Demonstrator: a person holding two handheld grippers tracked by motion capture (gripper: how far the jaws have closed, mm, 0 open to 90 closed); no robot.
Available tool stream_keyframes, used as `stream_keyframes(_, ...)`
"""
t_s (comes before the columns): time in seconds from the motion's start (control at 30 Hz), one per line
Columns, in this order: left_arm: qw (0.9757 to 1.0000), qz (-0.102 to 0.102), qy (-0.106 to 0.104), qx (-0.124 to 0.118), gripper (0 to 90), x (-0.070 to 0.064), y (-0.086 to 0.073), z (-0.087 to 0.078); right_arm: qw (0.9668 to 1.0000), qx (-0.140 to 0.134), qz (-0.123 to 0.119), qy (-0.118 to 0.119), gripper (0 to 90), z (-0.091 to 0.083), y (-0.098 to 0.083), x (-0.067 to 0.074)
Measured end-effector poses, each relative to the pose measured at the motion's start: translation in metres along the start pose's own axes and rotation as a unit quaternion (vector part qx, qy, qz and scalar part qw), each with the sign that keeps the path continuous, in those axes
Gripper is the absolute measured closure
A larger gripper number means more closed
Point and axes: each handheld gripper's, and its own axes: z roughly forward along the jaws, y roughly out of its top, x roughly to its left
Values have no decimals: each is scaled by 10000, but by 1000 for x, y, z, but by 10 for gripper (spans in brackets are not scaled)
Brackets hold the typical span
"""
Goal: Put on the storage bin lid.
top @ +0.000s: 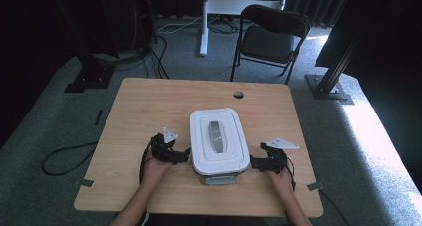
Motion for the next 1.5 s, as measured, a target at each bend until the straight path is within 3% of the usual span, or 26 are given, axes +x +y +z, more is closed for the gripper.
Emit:
stream_keyframes(0.33, 9998, 17, -100, -175, 8, 5, -12, -16, 9999, 40, 29, -103, 130, -11, -11, -6)
stream_keyframes(0.53, 9998, 18, -120, -151, 8, 11, -23, -24, 9996, 62, 56, -271, 129, -19, -19, -13)
stream_keyframes(0.8, 9998, -166, 40, -122, 8, 22, -38, -30, 9990, -8, 167, -415, 129, -29, -25, -20)
stream_keyframes(1.1, 9989, -383, 260, -17, 8, 39, -55, -40, 9968, -23, 208, -776, 127, -40, -34, -30)
stream_keyframes(1.5, 9970, -549, 539, 48, 8, 56, -75, -61, 9913, -50, 388, -1255, 125, -56, -45, -40)
